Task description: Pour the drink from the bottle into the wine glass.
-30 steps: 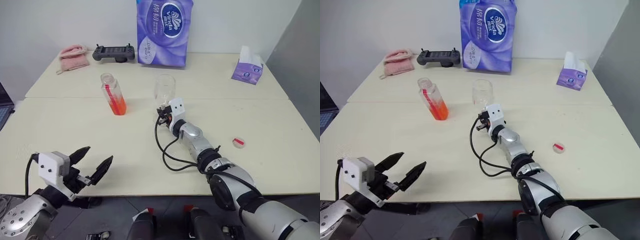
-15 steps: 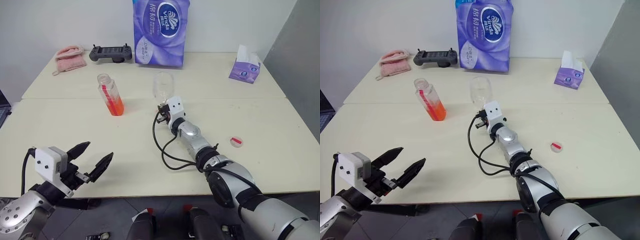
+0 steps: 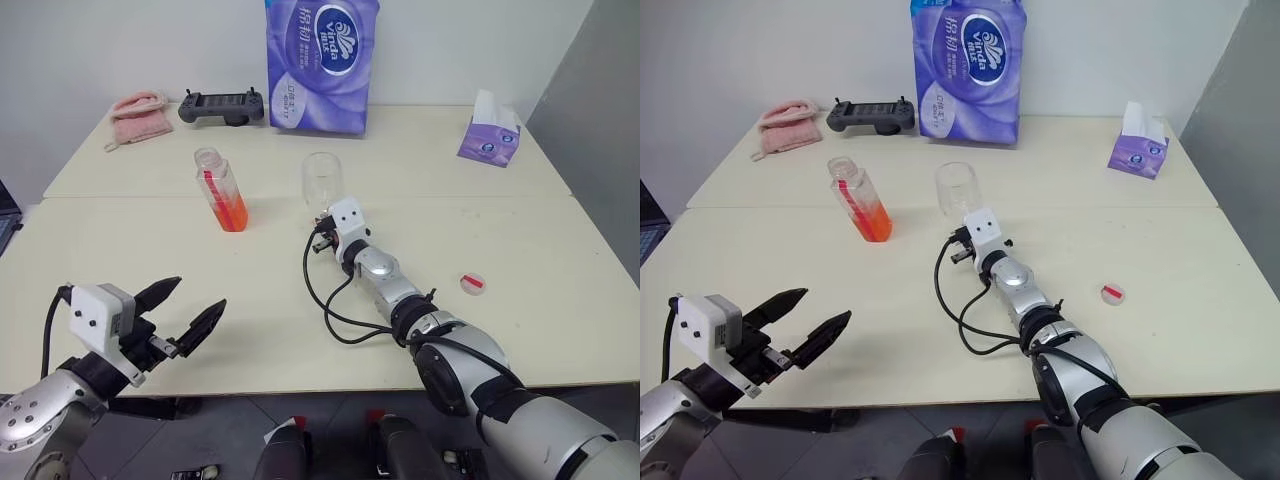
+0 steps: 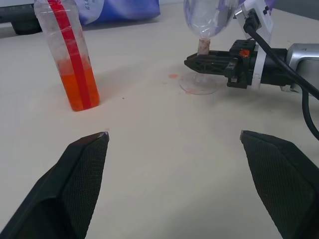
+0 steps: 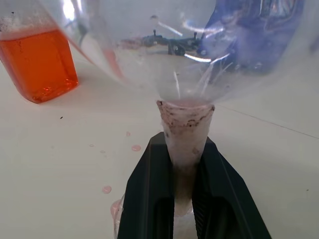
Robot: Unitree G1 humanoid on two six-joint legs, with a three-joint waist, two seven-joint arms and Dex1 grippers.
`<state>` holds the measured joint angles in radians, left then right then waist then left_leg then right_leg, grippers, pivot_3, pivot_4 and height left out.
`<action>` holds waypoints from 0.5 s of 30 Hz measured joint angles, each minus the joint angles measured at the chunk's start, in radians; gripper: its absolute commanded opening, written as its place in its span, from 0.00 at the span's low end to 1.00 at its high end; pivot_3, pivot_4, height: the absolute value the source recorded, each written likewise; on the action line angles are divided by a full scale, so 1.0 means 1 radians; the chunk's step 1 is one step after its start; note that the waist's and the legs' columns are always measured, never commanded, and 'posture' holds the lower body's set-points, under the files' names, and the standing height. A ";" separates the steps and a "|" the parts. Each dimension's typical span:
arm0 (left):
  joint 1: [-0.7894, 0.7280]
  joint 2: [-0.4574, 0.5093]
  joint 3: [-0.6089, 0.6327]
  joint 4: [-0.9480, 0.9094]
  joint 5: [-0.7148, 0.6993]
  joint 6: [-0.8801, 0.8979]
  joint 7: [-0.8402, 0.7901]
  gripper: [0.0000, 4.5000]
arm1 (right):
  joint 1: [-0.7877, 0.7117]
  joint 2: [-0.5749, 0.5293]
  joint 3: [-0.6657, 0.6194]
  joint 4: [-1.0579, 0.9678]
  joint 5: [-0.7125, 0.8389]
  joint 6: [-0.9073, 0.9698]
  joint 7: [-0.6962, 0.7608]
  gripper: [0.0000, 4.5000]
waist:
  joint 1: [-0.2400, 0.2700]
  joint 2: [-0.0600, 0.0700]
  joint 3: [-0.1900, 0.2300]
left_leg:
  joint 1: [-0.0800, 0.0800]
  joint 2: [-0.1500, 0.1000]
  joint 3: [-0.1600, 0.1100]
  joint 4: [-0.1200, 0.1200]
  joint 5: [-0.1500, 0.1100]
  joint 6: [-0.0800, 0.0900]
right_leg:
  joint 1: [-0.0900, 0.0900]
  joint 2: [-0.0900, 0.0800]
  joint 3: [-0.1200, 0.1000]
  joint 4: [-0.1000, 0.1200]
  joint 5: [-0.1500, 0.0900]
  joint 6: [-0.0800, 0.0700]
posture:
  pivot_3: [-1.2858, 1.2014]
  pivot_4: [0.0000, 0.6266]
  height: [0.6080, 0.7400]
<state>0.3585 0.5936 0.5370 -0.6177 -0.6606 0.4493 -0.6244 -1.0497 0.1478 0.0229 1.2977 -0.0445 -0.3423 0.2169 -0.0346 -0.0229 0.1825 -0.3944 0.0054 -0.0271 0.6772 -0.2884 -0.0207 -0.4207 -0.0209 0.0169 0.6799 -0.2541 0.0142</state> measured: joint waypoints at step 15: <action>-0.030 0.000 -0.031 0.013 0.005 0.000 -0.006 1.00 | 0.039 -0.007 -0.001 0.000 -0.013 0.010 0.021 0.99 | 0.001 0.000 0.000 | 0.000 0.000 0.000 0.000 0.000 0.000 | 0.000 0.000 0.000 0.000 0.000 0.000 | 0.52 0.24 1.00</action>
<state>0.3286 0.5936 0.5061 -0.6046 -0.6560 0.4493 -0.6308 -1.0106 0.1412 0.0224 1.2974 -0.0573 -0.3326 0.2382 -0.0340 -0.0229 0.1824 -0.3943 0.0055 -0.0269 0.6771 -0.2884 -0.0208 -0.4206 -0.0209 0.0172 0.6799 -0.2541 0.0142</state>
